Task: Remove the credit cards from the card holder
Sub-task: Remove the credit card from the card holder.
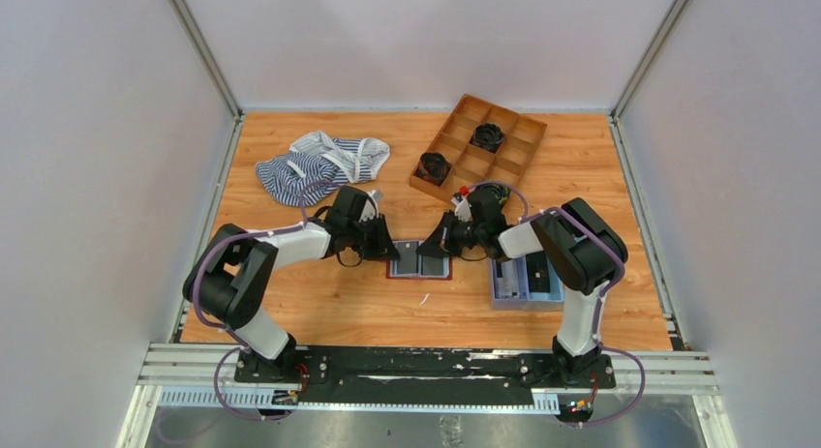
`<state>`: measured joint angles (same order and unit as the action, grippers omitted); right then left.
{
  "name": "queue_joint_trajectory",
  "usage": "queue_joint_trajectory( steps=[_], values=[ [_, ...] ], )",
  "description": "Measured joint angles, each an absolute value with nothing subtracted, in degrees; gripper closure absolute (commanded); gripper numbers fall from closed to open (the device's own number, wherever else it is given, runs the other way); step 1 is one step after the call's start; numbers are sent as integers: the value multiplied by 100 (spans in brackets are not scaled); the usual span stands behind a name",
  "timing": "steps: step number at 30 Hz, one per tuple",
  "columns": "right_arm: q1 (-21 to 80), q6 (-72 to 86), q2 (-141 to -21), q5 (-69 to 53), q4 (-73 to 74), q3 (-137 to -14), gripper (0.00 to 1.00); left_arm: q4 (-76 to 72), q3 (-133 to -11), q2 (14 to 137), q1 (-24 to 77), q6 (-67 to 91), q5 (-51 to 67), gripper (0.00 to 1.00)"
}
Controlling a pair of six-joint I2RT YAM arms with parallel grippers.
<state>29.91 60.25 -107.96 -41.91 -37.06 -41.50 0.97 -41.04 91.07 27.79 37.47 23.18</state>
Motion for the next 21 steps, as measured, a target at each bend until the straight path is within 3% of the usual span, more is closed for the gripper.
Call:
queue_joint_trajectory(
  steps=[6,7,9,12,14,21],
  values=[
    [3013,5618,-10829,-4178,-3015,-4523,100,67,-4171,9212,2753,3765,2355,75],
    [3013,5542,-10829,-4178,-2873,-4587,100,58,-4171,9212,2755,3774,2357,79],
    [3022,5389,-10836,-4180,-2600,-4733,100,51,-4171,9212,2755,3782,2357,98],
    [3022,5231,-10875,-4176,-2399,-4888,100,69,-4169,9238,2744,3787,2294,100],
    [3022,5194,-10879,-4171,-2370,-4895,82,60,-4169,9242,2742,3795,2292,100],
    [3052,5264,-10868,-4051,-2436,-4753,79,-36,-4252,9395,2753,3837,2314,100]
  ],
)
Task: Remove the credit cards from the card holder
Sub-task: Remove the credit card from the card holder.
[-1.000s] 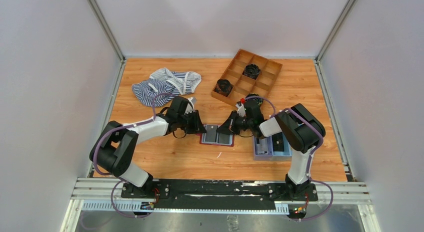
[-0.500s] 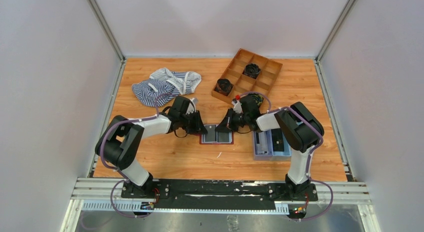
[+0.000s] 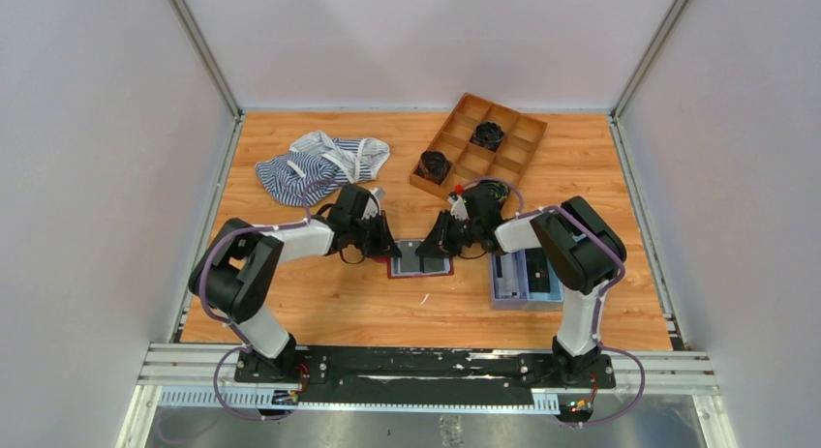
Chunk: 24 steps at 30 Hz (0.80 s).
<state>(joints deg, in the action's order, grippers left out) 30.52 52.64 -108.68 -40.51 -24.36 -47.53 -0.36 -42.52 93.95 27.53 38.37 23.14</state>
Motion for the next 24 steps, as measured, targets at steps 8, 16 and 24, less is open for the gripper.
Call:
queue_joint_trajectory(
  steps=[8,16,24],
  values=[
    [3061,5675,-10818,-3955,-3057,-4340,100,-5,-4289,9419,2757,3835,2292,100],
    [3061,5966,-10641,-3881,-3424,-3964,83,36,-4355,9459,2797,3833,2244,100],
    [3059,6132,-10624,-3876,-3710,-3798,99,56,-4372,9470,2797,3833,2237,100]
  ],
)
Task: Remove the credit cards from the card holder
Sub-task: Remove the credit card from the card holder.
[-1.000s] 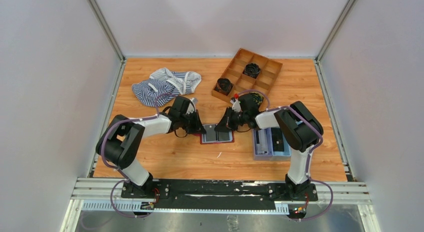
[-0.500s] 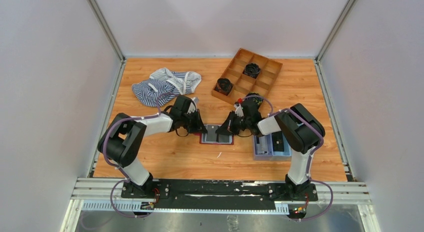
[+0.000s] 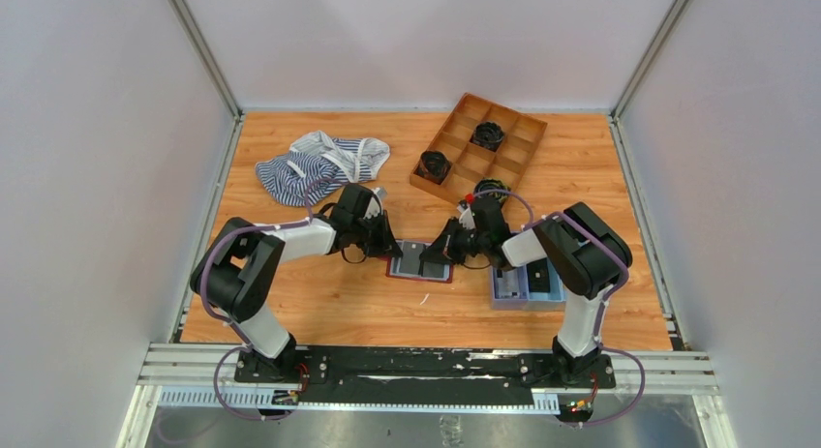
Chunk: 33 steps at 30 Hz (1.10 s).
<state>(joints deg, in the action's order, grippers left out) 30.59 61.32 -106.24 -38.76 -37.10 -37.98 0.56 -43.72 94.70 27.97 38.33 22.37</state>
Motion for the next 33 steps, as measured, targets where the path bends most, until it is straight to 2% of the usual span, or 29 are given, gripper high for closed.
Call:
queue_joint_trajectory(
  steps=[7,9,12,17,22,25,33],
  values=[
    [3050,6233,-10621,-3839,-3953,-3699,100,78,-4386,9470,2794,3833,2220,100],
    [3050,6241,-10610,-3830,-3981,-3680,92,102,-4399,9474,2794,3833,2209,100],
    [3050,6270,-10591,-3802,-3994,-3651,90,134,-4418,9478,2794,3833,2202,100],
    [3050,6281,-10558,-3782,-4003,-3614,93,167,-4449,9489,2794,3830,2169,100],
    [3050,6313,-10538,-3765,-4071,-3575,90,193,-4464,9489,2794,3813,2080,100],
    [3050,6326,-10525,-3758,-4110,-3544,99,196,-4464,9489,2794,3815,2080,100],
    [3050,6348,-10497,-3741,-4169,-3496,100,202,-4464,9487,2792,3813,2071,100]
  ],
)
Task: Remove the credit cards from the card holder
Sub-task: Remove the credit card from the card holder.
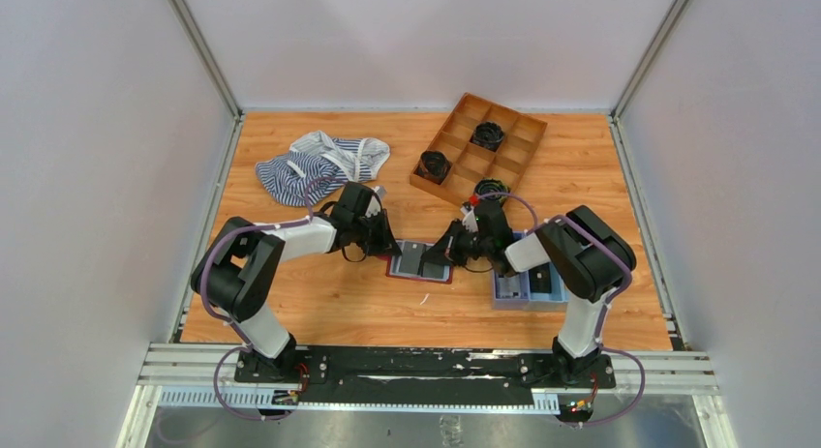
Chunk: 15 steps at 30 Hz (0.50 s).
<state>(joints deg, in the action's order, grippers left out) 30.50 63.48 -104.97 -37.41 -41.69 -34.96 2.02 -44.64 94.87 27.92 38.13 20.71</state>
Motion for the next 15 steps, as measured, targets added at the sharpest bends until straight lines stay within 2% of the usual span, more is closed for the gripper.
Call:
queue_joint_trajectory(
  steps=[15],
  values=[
    [2995,6313,-10127,-3636,-4073,-3201,100,204,-4464,9487,2792,3813,2071,100]
  ],
)
